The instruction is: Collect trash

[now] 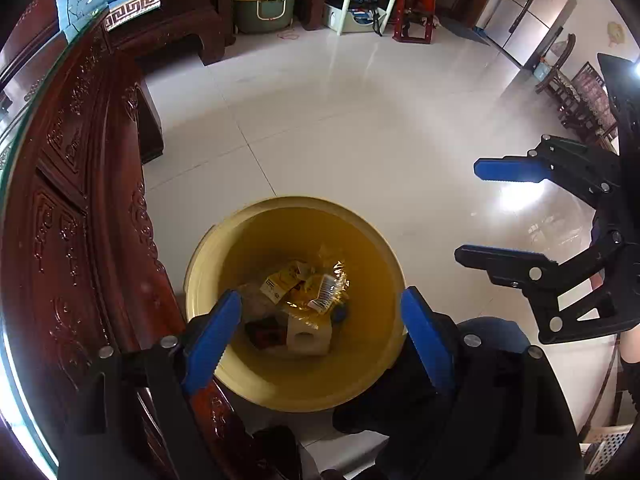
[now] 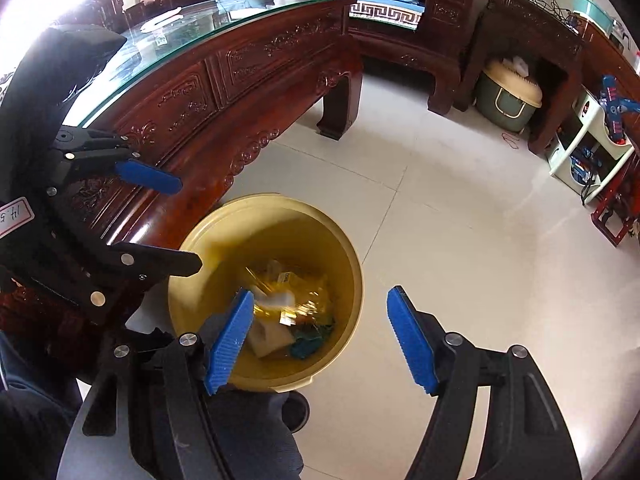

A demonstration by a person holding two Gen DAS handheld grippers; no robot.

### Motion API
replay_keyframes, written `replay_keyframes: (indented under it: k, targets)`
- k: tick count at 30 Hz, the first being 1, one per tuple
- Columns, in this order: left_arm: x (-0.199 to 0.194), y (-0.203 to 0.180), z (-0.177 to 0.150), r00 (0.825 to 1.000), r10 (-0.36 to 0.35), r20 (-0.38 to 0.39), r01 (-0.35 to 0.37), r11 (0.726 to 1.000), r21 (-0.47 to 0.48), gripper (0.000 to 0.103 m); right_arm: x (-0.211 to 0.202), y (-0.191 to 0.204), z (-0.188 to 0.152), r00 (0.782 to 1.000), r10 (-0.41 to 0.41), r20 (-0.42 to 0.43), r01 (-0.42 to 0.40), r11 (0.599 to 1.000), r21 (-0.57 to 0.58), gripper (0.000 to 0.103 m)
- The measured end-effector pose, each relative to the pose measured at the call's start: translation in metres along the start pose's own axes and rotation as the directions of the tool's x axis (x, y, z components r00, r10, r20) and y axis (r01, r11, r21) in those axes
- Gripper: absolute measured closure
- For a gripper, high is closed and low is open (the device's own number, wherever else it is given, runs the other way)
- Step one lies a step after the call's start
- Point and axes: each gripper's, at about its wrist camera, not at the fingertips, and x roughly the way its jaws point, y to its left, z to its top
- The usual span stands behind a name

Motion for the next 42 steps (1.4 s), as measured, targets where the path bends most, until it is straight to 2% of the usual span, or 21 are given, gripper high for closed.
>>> replay_keyframes:
  k: [5, 11, 20, 24, 26, 28, 32, 38, 42]
  targets:
    - [-0.015, -0.003, -0.006, 0.999, 0.008, 0.043, -0.007, 1.000, -0.007, 0.021, -0.003, 0.008, 0.001, 1.000, 0.007, 0.007, -0.007, 1.000, -0.004, 0.036]
    - [-0.043, -0.006, -0.022, 0.992, 0.066, 0.111, -0.064, 0.998, -0.021, 0.021, -0.016, 0.024, 0.006, 1.000, 0.004, 0.031, -0.003, 1.000, -0.031, 0.033]
    - [-0.102, 0.017, -0.061, 0.953, 0.157, 0.258, -0.127, 0.984, -0.128, 0.016, -0.040, 0.062, 0.019, 0.995, -0.036, 0.098, 0.044, 0.995, -0.089, 0.032]
    - [-0.130, 0.040, -0.083, 0.928, 0.231, 0.292, -0.169, 0.961, -0.220, 0.016, -0.051, 0.087, 0.027, 0.992, -0.016, 0.127, 0.031, 0.993, -0.118, 0.030]
    - [-0.145, 0.052, -0.097, 0.912, 0.269, 0.309, -0.186, 0.944, -0.273, 0.013, -0.055, 0.101, 0.031, 0.990, 0.002, 0.142, 0.018, 0.990, -0.139, 0.029]
    - [-0.161, 0.062, -0.112, 0.891, 0.311, 0.331, -0.207, 0.927, -0.314, 0.004, -0.059, 0.117, 0.037, 0.986, 0.014, 0.164, 0.012, 0.987, -0.157, 0.023]
    - [-0.187, 0.079, -0.141, 0.853, 0.390, 0.348, -0.255, 0.892, -0.374, 0.004, -0.065, 0.156, 0.048, 0.977, 0.054, 0.206, -0.014, 0.981, -0.192, 0.020]
    - [-0.217, 0.109, -0.184, 0.819, 0.462, 0.341, -0.272, 0.835, -0.479, 0.004, -0.068, 0.206, 0.066, 0.964, 0.128, 0.232, -0.074, 0.971, -0.226, 0.019]
    - [-0.239, 0.128, -0.214, 0.786, 0.517, 0.339, -0.289, 0.791, -0.539, 0.004, -0.067, 0.235, 0.079, 0.956, 0.162, 0.245, -0.101, 0.964, -0.245, 0.017]
